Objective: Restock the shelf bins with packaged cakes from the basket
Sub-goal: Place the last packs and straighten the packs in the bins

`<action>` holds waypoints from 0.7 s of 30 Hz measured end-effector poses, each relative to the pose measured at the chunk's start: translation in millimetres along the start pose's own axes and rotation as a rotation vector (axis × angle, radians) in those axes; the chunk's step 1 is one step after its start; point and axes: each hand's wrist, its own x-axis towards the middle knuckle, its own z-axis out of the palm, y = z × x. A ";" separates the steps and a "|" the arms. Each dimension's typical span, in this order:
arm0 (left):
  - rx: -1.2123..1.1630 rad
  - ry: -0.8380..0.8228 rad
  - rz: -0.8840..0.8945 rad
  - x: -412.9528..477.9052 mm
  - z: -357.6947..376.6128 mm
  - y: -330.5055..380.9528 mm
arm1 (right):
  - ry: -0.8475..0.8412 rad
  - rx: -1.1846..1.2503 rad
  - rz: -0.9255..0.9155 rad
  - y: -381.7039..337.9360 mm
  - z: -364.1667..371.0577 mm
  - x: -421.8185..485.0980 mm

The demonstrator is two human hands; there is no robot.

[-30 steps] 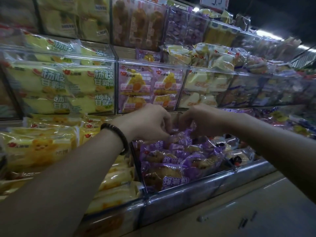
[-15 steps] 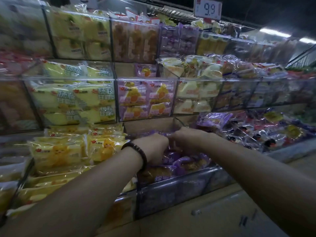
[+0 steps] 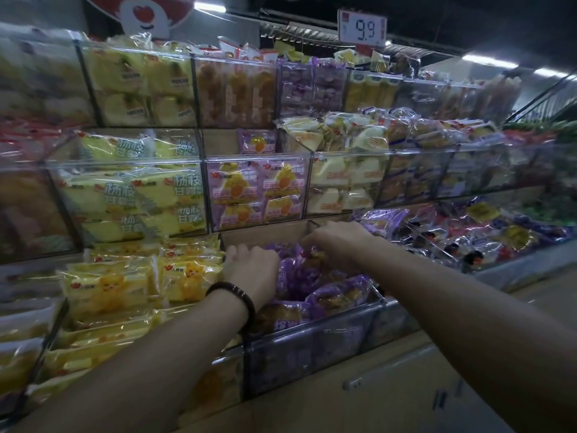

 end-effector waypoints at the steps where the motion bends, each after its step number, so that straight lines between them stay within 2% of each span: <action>1: 0.024 0.003 0.010 1.3 0.3 -1.4 | 0.011 -0.018 -0.013 -0.6 -0.6 -1.6; 5: 0.013 -0.080 0.122 5.6 2.6 -7.7 | 0.070 -0.081 -0.082 -15.0 8.0 -4.4; 9: 0.008 -0.139 0.188 12.2 3.8 -13.9 | 0.114 0.004 -0.043 -17.5 16.8 2.9; 16: 0.026 -0.153 0.239 15.5 8.5 -9.3 | 0.022 0.067 0.020 -27.0 36.1 17.8; 19: -0.109 -0.179 0.236 16.6 2.3 -15.0 | -0.062 0.186 0.060 -17.9 28.0 15.3; 21: -0.209 -0.152 0.212 14.8 -4.2 -20.2 | -0.058 0.284 0.083 -7.2 18.5 9.3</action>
